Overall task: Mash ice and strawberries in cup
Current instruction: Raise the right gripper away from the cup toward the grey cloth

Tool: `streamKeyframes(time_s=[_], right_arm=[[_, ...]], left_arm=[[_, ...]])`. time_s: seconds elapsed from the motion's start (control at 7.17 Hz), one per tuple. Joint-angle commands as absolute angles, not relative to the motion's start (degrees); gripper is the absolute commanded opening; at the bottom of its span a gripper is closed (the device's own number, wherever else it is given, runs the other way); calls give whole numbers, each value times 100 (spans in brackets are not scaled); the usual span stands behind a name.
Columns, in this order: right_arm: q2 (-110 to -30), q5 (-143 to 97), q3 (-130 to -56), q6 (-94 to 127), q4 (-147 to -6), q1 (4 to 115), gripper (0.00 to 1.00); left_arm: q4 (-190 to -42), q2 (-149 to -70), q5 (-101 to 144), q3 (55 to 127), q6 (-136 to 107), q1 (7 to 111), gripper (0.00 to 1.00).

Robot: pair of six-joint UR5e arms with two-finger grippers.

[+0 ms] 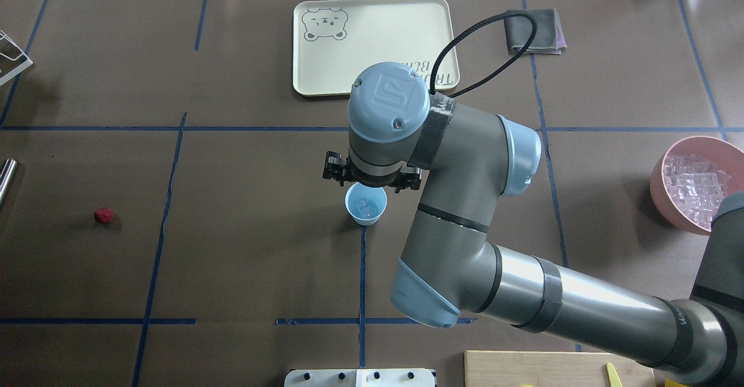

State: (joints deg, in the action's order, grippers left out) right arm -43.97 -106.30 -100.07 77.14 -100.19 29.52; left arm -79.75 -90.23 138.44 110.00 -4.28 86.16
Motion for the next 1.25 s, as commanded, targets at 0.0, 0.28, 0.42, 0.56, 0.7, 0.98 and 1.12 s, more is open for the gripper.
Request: streamKeyframes(time_s=[0.0, 0.28, 0.42, 0.56, 0.7, 0.98, 1.12], right_arm=[[-4971, -10836, -10509, 7185, -10046, 3556, 99], [-5386, -11571, -10775, 6045, -10448, 4521, 99], [-5597, -11680, -10845, 5307, -10528, 4953, 99], [-5955, -11776, -10933, 4612, -10512, 5322, 99], [-6263, -12125, -10934, 3866, -10503, 5840, 99], [-6809, -12549, -10934, 2834, -10450, 6475, 99], [-6933, -12673, -10934, 2586, -10450, 6652, 99]], left_arm=[[-8321, -8800, 13756, 11652, -1883, 7529, 100], [-10692, -8027, 13064, 11602, -3803, 6615, 100], [-11279, -8007, 12660, 11549, -4832, 5939, 98], [-11555, -8024, 11986, 11436, -5295, 5297, 98], [-11975, -8103, 11762, 11060, -5500, 5074, 98], [-12698, -8357, 11673, 10383, -5974, 4696, 97], [-12726, -8506, 11298, 10241, -6116, 4363, 97]])
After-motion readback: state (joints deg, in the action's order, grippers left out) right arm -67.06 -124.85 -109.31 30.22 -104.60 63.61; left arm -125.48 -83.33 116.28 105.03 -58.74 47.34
